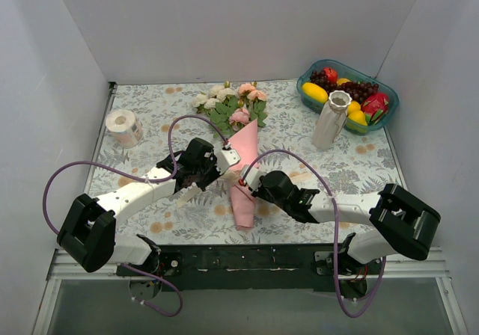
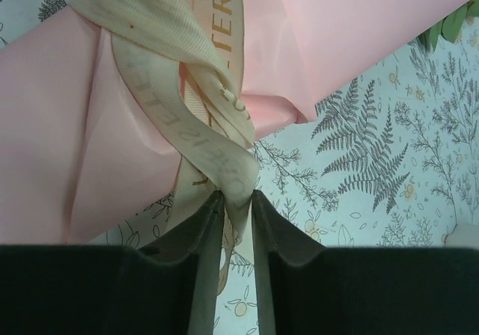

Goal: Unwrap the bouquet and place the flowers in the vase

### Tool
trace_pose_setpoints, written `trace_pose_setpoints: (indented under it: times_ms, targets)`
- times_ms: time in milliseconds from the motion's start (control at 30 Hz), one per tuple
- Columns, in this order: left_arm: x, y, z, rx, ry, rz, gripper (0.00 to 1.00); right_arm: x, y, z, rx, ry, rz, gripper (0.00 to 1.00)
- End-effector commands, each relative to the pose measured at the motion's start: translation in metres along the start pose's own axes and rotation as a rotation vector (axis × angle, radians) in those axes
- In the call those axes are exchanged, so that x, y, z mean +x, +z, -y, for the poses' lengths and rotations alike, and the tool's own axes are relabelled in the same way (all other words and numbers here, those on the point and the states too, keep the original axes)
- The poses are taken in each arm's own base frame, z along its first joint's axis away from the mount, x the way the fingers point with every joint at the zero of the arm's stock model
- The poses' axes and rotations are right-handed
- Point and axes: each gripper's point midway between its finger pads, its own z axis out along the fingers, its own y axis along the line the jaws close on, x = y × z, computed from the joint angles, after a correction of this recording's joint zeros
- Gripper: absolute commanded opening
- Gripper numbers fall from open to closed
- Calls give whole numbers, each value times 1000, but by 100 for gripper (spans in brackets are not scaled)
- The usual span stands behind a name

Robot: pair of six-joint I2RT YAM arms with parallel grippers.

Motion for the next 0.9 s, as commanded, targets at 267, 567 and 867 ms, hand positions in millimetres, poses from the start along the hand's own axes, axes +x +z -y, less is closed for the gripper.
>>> trace_pose_setpoints:
  times_ms: [267,567,867]
  targets:
    - [-6,-7,-6,-29,16,27,4,-53,-7,22,50,66,125,6]
    - [-9,-6,-7,-25,14,31,4,-69,-12,27,45,79,156,9]
    - [-7,-6,-6,-23,12,26,4,-68,-9,21,20,83,153,22]
